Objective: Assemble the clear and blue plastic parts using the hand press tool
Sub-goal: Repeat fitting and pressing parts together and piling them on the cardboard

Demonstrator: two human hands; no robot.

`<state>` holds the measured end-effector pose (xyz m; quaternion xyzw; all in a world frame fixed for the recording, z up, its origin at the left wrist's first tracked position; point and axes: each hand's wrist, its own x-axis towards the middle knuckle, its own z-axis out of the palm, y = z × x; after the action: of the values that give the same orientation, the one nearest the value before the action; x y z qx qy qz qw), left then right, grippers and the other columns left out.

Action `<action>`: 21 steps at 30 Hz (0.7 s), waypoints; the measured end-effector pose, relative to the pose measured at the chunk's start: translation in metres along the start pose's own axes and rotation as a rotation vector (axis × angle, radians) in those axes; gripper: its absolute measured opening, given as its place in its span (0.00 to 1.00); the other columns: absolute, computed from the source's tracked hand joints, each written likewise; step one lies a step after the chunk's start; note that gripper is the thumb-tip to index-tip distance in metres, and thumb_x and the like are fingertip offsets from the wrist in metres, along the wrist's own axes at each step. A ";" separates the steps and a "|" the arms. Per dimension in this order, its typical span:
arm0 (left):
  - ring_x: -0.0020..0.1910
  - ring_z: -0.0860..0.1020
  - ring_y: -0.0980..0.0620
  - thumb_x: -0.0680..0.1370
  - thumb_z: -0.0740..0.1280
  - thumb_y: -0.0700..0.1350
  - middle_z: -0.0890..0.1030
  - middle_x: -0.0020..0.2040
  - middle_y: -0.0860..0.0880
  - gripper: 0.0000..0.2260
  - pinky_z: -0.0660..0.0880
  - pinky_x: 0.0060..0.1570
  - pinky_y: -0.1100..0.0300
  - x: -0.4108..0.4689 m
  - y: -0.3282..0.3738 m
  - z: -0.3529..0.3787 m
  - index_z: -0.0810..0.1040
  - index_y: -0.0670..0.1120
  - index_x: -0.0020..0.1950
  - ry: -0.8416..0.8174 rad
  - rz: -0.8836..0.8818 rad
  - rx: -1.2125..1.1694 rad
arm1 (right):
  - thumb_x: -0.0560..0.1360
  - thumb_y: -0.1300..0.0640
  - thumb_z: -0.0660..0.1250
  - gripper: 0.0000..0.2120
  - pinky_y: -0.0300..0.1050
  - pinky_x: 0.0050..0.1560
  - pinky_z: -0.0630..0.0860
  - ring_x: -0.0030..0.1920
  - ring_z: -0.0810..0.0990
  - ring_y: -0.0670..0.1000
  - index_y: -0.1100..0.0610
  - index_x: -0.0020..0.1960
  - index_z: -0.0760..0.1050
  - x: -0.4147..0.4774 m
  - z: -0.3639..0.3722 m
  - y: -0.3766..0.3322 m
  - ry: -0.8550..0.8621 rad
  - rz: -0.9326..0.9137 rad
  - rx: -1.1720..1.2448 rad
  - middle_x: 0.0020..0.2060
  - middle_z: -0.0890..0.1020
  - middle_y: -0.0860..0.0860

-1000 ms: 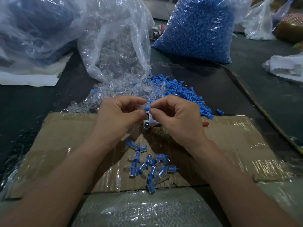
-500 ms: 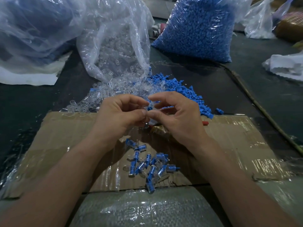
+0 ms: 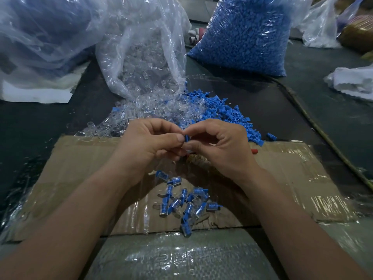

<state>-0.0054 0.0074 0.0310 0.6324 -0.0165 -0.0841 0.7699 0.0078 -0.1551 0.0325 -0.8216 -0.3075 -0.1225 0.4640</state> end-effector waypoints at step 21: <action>0.28 0.81 0.50 0.60 0.70 0.36 0.81 0.30 0.42 0.03 0.78 0.29 0.64 0.001 0.000 0.000 0.79 0.42 0.32 -0.024 -0.052 -0.056 | 0.67 0.65 0.72 0.09 0.34 0.45 0.77 0.44 0.79 0.44 0.62 0.47 0.81 0.001 -0.001 0.000 0.008 -0.067 -0.149 0.40 0.79 0.45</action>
<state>-0.0045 0.0074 0.0312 0.6096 -0.0069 -0.1122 0.7847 0.0084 -0.1552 0.0337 -0.8428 -0.3230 -0.1637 0.3982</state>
